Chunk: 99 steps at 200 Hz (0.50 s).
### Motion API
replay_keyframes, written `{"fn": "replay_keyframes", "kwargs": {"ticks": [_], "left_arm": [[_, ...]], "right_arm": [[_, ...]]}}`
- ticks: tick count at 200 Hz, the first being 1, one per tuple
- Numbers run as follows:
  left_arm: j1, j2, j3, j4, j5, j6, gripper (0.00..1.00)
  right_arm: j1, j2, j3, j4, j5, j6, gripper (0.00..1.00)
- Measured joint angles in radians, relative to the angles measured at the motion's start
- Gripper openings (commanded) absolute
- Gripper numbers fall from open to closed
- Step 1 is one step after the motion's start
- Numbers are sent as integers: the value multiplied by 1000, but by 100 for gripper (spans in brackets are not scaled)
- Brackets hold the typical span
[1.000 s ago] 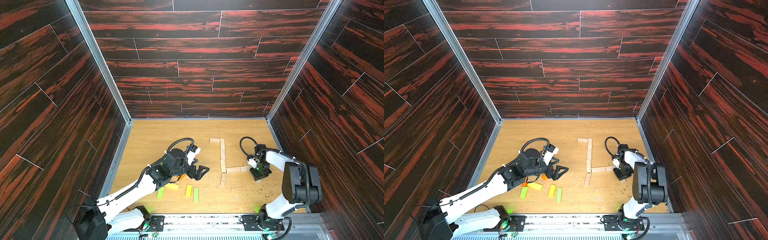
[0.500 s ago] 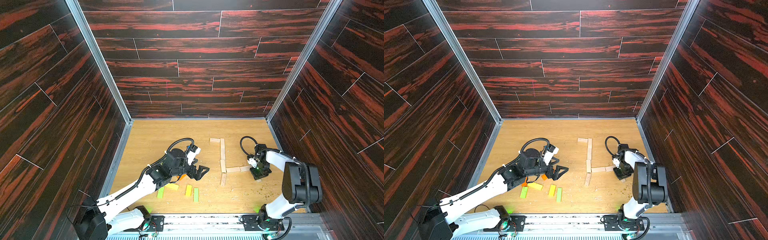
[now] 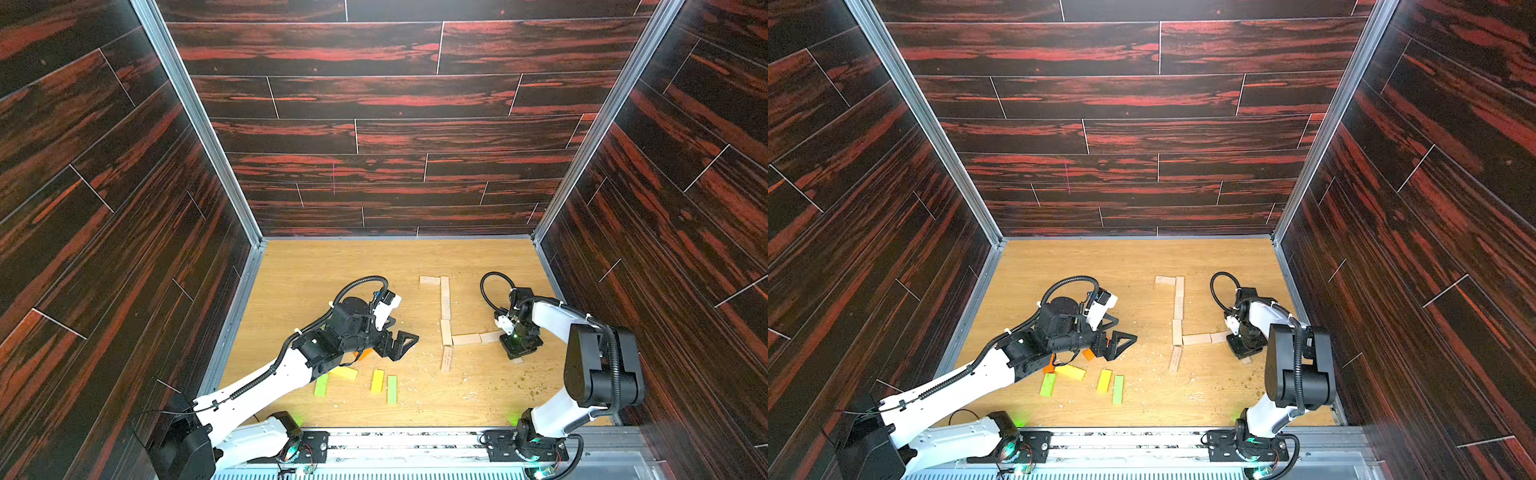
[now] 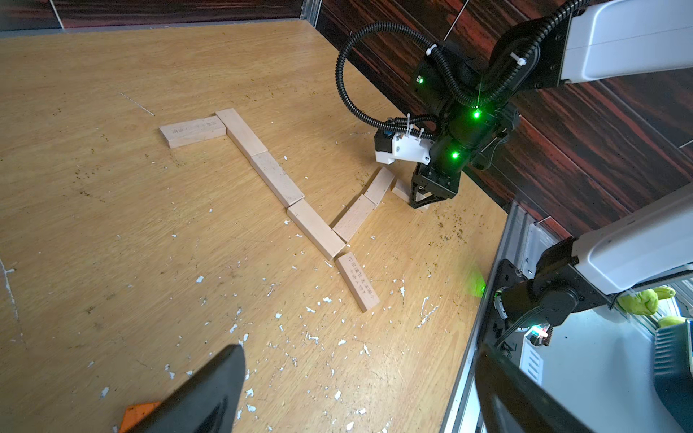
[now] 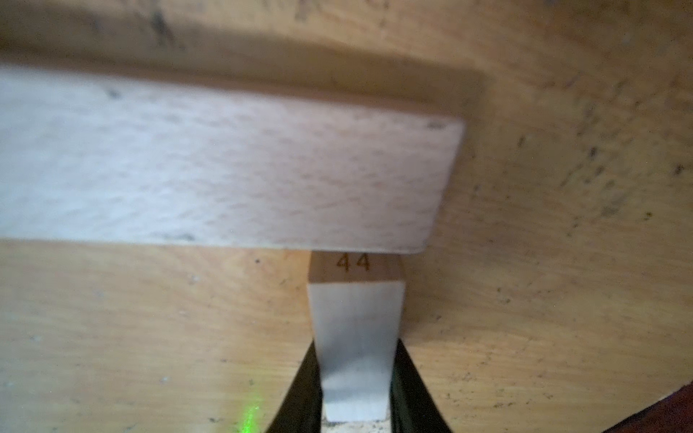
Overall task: Assemble a giraffe with building blocks
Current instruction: Assemble the building block at the center of the board.
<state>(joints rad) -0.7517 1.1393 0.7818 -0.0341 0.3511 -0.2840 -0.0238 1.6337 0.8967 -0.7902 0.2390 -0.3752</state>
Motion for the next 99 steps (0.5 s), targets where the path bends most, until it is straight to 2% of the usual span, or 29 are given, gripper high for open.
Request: {"fn": "replay_keyframes", "kwargs": {"ticks": [99], "left_arm": [[0, 0, 0, 0, 0, 0, 98]], "right_arm": [[0, 0, 3, 16, 0, 0, 20]]}}
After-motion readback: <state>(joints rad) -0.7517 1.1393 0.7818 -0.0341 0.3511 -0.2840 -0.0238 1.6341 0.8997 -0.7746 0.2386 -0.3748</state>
